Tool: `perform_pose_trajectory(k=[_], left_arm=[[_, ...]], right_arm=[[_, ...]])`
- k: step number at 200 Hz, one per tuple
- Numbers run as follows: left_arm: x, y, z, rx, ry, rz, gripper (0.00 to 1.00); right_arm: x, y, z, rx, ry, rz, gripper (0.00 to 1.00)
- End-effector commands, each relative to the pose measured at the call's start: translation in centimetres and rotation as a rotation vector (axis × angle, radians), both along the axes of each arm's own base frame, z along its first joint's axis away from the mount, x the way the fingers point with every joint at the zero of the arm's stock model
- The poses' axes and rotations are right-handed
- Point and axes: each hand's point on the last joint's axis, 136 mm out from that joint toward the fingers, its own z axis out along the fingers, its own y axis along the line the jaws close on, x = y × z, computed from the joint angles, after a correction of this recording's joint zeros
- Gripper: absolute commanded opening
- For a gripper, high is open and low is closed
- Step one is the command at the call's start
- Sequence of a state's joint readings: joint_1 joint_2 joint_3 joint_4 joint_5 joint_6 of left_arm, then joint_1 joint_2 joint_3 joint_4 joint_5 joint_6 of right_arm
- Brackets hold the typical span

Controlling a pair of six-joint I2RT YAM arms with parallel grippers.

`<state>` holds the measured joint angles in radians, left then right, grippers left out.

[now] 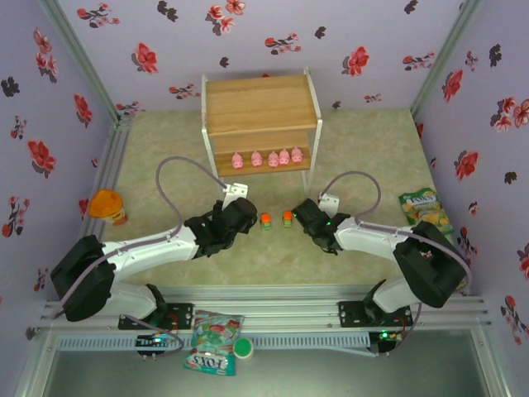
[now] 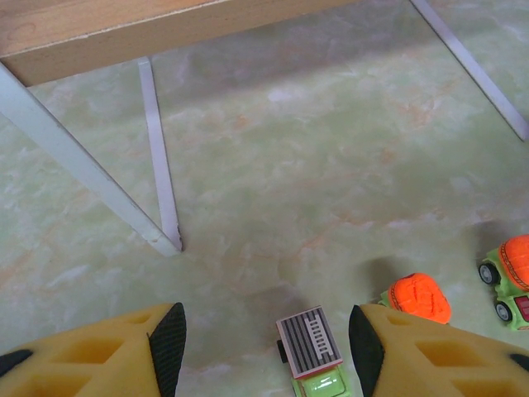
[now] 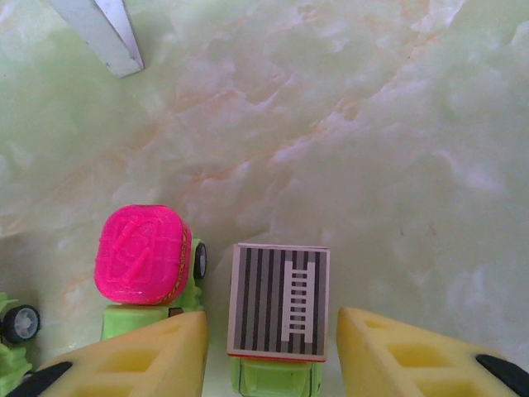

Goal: Place and organize the plastic toys onto the shelf

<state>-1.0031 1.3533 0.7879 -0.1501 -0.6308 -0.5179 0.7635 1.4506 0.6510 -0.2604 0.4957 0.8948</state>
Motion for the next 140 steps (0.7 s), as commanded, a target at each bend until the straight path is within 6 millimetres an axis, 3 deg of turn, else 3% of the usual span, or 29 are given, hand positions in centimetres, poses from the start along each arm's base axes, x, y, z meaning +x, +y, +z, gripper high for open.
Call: perform_pose_trajectory(k=[1,73,140], left_arm=[[0.2,0.1,0.1,-0.008,0.002,0.014,0.59],[0.3,0.1,-0.1,-0.006,0.007,0.014,0.59],[0.3,-0.2,-0.4,-0.003,0.015,0.010,0.59]], right_arm=[[-0.4,-0.6,-1.0,-0.006,0.019,-0.021,0.46],[-1.1,-1.2,-2.5,-0.017,0.040,-0.026,0.43],[-0.5,-1.2,-1.8,-0.048,0.007,0.011,0.44]])
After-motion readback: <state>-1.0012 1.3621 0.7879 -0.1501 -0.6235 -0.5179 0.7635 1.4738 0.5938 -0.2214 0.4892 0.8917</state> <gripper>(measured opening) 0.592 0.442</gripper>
